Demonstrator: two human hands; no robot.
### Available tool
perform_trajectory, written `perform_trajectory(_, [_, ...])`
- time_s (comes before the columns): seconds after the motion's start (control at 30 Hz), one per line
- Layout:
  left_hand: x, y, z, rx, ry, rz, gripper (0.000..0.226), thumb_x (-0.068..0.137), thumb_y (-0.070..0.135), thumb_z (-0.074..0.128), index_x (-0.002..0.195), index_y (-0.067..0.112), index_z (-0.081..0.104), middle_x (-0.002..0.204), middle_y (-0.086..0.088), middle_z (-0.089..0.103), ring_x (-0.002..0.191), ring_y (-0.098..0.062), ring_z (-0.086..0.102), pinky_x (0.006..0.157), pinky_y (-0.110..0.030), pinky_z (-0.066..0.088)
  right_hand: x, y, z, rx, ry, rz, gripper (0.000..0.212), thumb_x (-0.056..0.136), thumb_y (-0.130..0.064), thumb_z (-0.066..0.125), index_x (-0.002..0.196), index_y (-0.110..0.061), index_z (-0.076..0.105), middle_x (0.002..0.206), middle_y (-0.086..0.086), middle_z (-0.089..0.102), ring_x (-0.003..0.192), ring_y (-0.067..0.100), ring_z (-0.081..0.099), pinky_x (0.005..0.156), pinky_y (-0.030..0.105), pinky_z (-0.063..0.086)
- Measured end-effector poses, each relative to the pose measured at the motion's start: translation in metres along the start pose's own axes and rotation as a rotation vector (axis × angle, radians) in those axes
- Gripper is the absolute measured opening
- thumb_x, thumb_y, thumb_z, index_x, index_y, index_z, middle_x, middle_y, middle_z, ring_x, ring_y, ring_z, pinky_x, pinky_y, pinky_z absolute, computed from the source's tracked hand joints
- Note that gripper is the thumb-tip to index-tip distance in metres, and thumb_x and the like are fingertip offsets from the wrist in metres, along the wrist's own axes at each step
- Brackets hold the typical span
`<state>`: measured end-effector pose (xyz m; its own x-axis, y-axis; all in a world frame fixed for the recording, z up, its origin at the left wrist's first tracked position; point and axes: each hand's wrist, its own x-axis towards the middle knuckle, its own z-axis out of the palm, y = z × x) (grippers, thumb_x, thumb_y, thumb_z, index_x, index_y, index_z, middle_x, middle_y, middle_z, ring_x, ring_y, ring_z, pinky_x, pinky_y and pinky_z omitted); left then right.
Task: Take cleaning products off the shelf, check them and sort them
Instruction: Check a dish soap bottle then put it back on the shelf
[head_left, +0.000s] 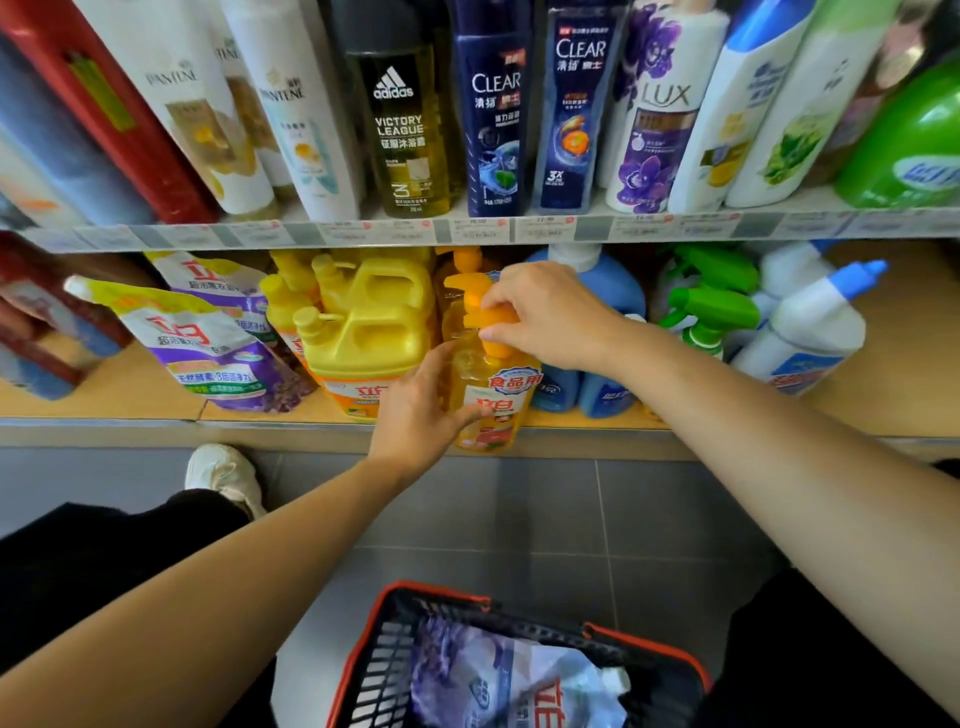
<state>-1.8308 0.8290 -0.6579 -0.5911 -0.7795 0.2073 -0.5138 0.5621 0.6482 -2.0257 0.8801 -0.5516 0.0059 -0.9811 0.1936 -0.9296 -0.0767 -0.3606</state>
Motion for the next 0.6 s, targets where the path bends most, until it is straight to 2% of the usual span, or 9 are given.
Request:
perform_trajectory(0.07, [-0.001, -0.002, 0.005, -0.002, 0.026, 0.003, 0.08, 0.08, 0.051, 0.08, 0.147, 0.02, 0.046, 0.127, -0.002, 0.071, 0.106, -0.02, 0.071, 0.088, -0.043, 0.06, 0.007, -0.002, 0.004, 0.002, -0.009, -0.001, 0.029, 0.089, -0.043, 0.068, 0.099, -0.016, 0.073, 0.094, 0.001, 0.06, 0.091, 0.025, 0.057, 0.076, 0.039, 0.046])
perform_trajectory(0.23, [0.004, -0.005, 0.013, 0.004, 0.093, 0.005, 0.07, 0.083, 0.041, 0.081, 0.142, 0.021, 0.05, 0.115, 0.0, 0.075, 0.091, -0.018, 0.073, 0.082, -0.04, 0.061, 0.019, -0.006, 0.01, 0.004, 0.002, -0.029, 0.024, 0.091, -0.039, 0.068, 0.095, -0.016, 0.072, 0.097, 0.001, 0.061, 0.093, 0.023, 0.056, 0.076, 0.034, 0.036])
perform_trajectory(0.43, [0.014, -0.004, 0.018, 0.016, 0.126, -0.061, 0.072, 0.085, 0.038, 0.081, 0.146, 0.019, 0.047, 0.102, -0.003, 0.076, 0.088, -0.024, 0.072, 0.08, -0.045, 0.059, 0.026, -0.002, 0.011, 0.014, 0.008, -0.006, 0.023, 0.091, -0.037, 0.068, 0.095, -0.014, 0.072, 0.097, 0.002, 0.061, 0.093, 0.022, 0.056, 0.077, 0.033, 0.036])
perform_trajectory(0.6, [0.02, -0.006, 0.019, 0.011, 0.124, -0.078, 0.078, 0.086, 0.037, 0.08, 0.152, 0.021, 0.042, 0.112, -0.003, 0.075, 0.096, -0.022, 0.072, 0.085, -0.04, 0.059, 0.028, 0.006, 0.016, 0.036, 0.034, 0.028, 0.023, 0.09, -0.039, 0.068, 0.092, -0.016, 0.072, 0.089, -0.001, 0.058, 0.089, 0.02, 0.053, 0.075, 0.034, 0.036])
